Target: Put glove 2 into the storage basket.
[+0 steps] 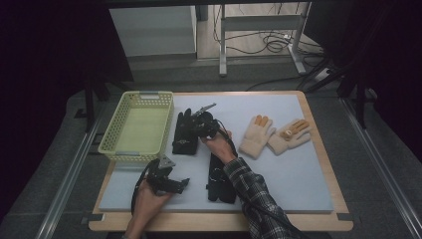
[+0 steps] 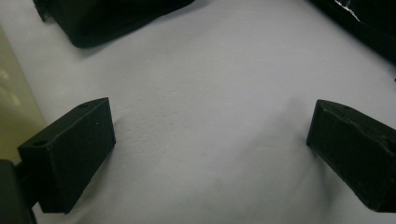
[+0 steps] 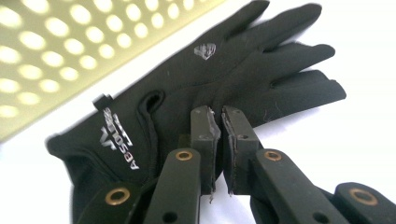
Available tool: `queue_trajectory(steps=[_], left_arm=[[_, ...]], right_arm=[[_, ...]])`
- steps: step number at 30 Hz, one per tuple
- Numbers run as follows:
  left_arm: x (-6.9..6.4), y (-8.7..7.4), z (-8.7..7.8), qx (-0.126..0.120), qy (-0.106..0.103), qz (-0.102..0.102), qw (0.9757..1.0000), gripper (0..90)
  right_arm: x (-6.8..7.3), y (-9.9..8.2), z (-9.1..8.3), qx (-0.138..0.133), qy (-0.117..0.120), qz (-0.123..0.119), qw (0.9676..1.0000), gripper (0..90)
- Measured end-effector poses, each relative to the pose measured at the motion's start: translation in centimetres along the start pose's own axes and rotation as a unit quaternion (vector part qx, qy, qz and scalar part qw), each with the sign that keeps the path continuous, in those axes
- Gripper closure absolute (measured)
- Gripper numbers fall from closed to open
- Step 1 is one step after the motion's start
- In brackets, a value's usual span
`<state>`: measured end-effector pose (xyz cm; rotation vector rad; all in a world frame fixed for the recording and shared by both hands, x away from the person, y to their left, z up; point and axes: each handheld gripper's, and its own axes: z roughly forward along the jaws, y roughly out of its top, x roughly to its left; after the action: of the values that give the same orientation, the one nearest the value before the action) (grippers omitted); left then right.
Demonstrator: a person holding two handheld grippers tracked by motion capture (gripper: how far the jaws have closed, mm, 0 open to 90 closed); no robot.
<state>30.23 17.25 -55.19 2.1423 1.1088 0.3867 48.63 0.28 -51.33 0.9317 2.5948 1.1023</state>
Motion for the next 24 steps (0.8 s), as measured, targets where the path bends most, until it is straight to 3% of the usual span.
queue_trajectory(steps=[8, 15, 24], left_arm=[[0.0, 0.0, 0.0, 0.001, 0.0, 0.001, 1.0, 1.2], [0.0, 0.0, 0.0, 0.002, 0.0, 0.003, 1.0, 1.2], [0.0, 0.0, 0.0, 0.0, 0.0, 0.002, 1.0, 1.2]], right_arm=[[1.3, 0.3, -3.8, -0.025, 0.025, -0.004, 0.9994, 83.0], [2.6, -0.8, -7.0, -0.039, 0.037, -0.009, 0.9985, 83.0], [3.7, -2.5, -12.0, -0.066, 0.057, 0.018, 0.9961, 83.0]])
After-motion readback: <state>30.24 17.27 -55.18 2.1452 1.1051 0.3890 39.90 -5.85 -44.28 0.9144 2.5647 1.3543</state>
